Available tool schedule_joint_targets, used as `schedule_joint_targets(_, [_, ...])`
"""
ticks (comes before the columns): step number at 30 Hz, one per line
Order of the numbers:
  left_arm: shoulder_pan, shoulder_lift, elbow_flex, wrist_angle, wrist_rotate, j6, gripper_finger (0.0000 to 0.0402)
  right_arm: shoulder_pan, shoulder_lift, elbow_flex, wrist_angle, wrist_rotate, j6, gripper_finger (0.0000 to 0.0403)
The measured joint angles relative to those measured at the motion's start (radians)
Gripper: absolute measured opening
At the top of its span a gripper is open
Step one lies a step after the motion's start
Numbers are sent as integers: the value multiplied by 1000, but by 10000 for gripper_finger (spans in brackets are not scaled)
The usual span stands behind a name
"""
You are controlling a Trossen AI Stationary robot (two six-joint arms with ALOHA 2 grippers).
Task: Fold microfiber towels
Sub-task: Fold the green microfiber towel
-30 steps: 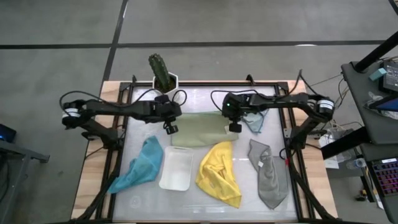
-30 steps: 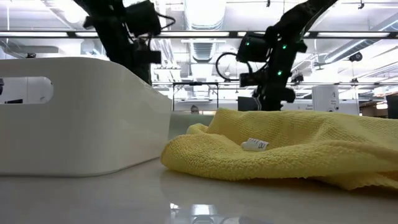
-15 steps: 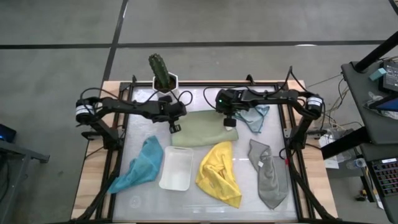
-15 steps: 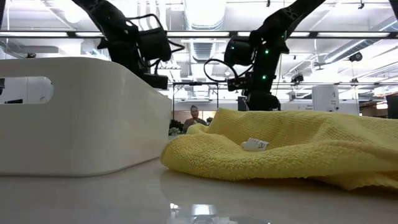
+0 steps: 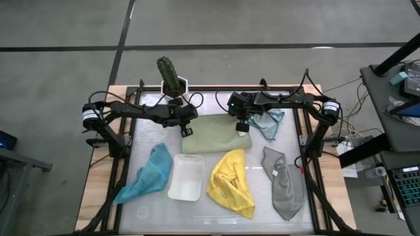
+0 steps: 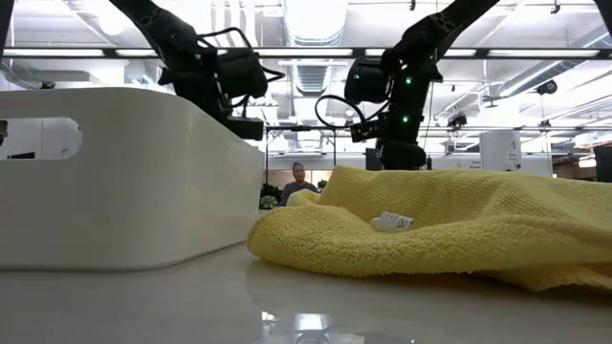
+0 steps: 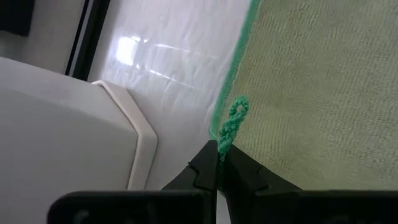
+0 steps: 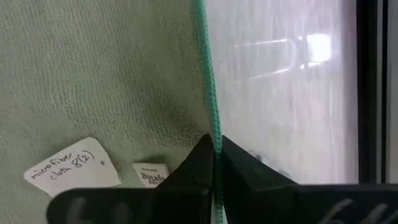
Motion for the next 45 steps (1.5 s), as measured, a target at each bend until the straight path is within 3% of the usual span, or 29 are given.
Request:
schedule_joint_targets(6, [7,0,-10,13,-13,-22,0,-5,13,-1,6,-1,38,14])
schedule_joint_targets(10, [10,0,-10,13,-14,-24,14,-20,9,3,2,2,53,41])
schedule_joint_targets(16, [11,-8,-11,-12,-17,-11,80,-33,0,63,-49,8,53,94])
schedule_joint_targets(22, [10,-56,-10,-26,-56,77,148,-32,-10,127,-194,-21,91,116])
schedule_joint_targets(24, [10,-83,-10,-30,-48,101,162,-30,-23,120,-213,-83,124,118])
schedule_joint_targets(27, [11,-123,-12,-29,64,124,170,-21,-59,79,-221,-190,185,113])
schedule_joint_targets(31, [10,-145,-44,26,193,130,171,-8,-119,18,-203,-223,335,97])
schedule_joint_targets(39, [12,-147,-208,281,193,151,171,5,-227,-152,-41,-223,529,70])
schedule_joint_targets(45, [15,-146,-267,332,193,137,158,7,-273,-257,145,-228,587,56])
